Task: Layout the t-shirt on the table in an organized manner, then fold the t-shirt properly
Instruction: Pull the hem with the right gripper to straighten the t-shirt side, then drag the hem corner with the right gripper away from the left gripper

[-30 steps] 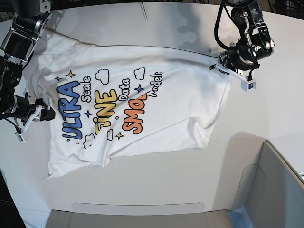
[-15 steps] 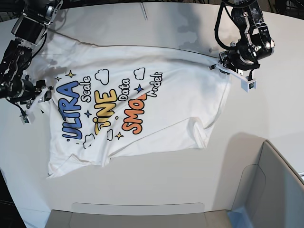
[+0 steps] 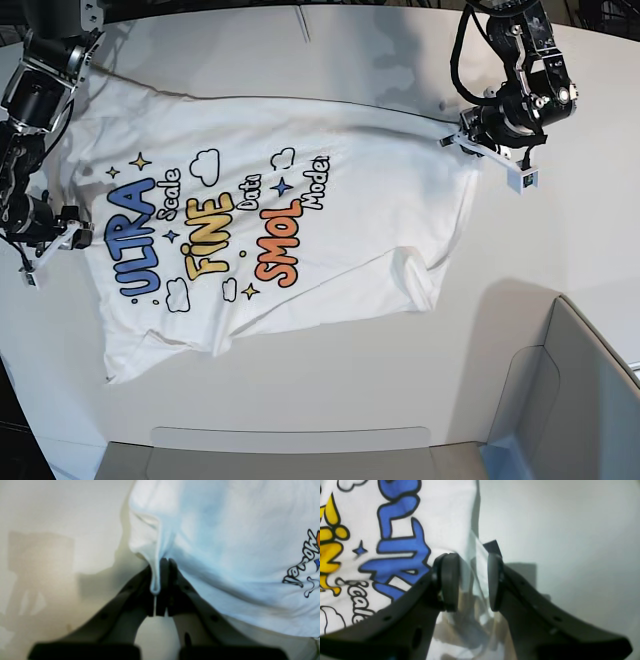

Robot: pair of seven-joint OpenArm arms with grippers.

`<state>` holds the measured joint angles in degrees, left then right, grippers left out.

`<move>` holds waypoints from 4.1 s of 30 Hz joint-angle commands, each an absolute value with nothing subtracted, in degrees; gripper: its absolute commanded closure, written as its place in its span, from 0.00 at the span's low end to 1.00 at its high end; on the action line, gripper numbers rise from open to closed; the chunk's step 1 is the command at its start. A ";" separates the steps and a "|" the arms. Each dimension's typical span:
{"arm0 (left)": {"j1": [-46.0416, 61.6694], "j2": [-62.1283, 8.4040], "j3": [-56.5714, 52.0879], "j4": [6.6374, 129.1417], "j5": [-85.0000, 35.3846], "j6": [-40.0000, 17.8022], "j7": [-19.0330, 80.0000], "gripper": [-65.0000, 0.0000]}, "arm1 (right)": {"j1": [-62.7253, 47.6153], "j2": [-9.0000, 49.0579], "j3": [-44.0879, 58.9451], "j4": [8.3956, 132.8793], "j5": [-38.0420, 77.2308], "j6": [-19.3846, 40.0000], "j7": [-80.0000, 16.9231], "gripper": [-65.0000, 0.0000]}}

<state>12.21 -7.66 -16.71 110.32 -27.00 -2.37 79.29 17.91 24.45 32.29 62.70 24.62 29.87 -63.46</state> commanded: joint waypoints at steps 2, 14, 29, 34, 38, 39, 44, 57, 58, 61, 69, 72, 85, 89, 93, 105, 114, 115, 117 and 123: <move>11.91 -8.13 -16.92 111.25 -27.21 -2.33 79.52 1.00 | 19.03 25.63 32.40 64.04 25.36 30.02 -63.43 0.70; 11.74 -8.13 -16.92 111.25 -27.21 -2.33 79.52 1.00 | 17.54 24.04 32.75 86.64 24.92 30.29 -68.62 0.70; 11.91 -8.13 -16.92 111.25 -27.21 -2.33 79.52 1.00 | 19.03 29.76 34.86 58.33 16.75 32.57 -58.59 0.70; 11.74 -8.04 -16.92 111.25 -27.21 -2.33 79.52 1.00 | 18.86 28.97 31.43 57.36 16.66 36.70 -58.95 0.70; 11.91 -8.04 -16.92 111.25 -27.21 -2.33 79.52 1.00 | 18.33 27.74 30.64 57.36 16.57 36.97 -58.95 0.70; 11.91 -8.04 -16.92 111.25 -27.21 -2.33 79.52 1.00 | 17.89 27.74 30.64 57.36 16.57 37.05 -58.95 0.71; 11.91 -8.04 -16.92 111.25 -27.21 -2.33 79.52 1.00 | 18.77 27.91 30.11 61.23 16.84 37.05 -62.20 1.00; 11.82 -7.96 -17.01 111.25 -27.21 -2.33 79.52 1.00 | 13.41 14.37 57.10 100.79 16.75 36.62 -70.99 1.00; 11.74 -7.96 -17.01 111.25 -27.21 -2.33 79.52 1.00 | 12.18 12.97 57.89 102.29 16.48 36.62 -70.81 1.00; 11.65 -7.96 -17.01 111.16 -27.21 -2.33 79.52 1.00 | 10.07 9.89 59.91 104.57 16.40 35.30 -69.67 1.00; 12.00 -7.96 -17.01 111.16 -27.21 -2.33 79.52 1.00 | 7.43 7.43 64.31 106.68 16.75 28.88 -67.30 1.00; 12.00 -7.96 -17.01 111.16 -27.21 -2.33 79.52 1.00 | 7.34 7.87 64.04 104.31 16.75 28.88 -68.53 1.00; 12.18 -7.96 -16.92 111.16 -27.21 -2.33 79.52 1.00 | 2.15 15.34 69.93 104.31 35.38 39.69 -78.11 0.62; 12.09 -7.96 -16.84 111.16 -27.21 -2.33 79.52 1.00 | -5.32 14.90 70.90 104.31 39.96 39.78 -78.11 0.62; 12.09 -7.96 -16.48 111.16 -27.21 -2.33 79.52 1.00 | -13.14 13.85 70.11 104.31 44.62 40.00 -78.11 0.62; 12.09 -7.96 -16.40 111.34 -27.38 -2.33 79.52 1.00 | -17.54 6.55 61.32 101.76 37.41 40.00 -77.76 0.62; 13.32 -8.04 -16.75 111.60 -27.38 -2.33 79.60 1.00 | -9.27 7.25 63.69 88.04 34.33 40.00 -77.76 0.62; 13.67 -8.13 -16.75 111.60 -27.38 -2.33 79.60 1.00 | -9.01 7.25 63.78 88.04 34.33 40.00 -77.76 0.62; 13.67 -8.13 -16.75 111.60 -27.38 -2.33 79.60 1.00 | -8.92 7.25 63.43 87.96 34.33 40.00 -77.76 0.62; 13.49 -8.13 -16.75 111.60 -27.38 -2.33 79.60 1.00 | -6.64 7.08 63.16 87.69 34.33 40.00 -77.85 0.73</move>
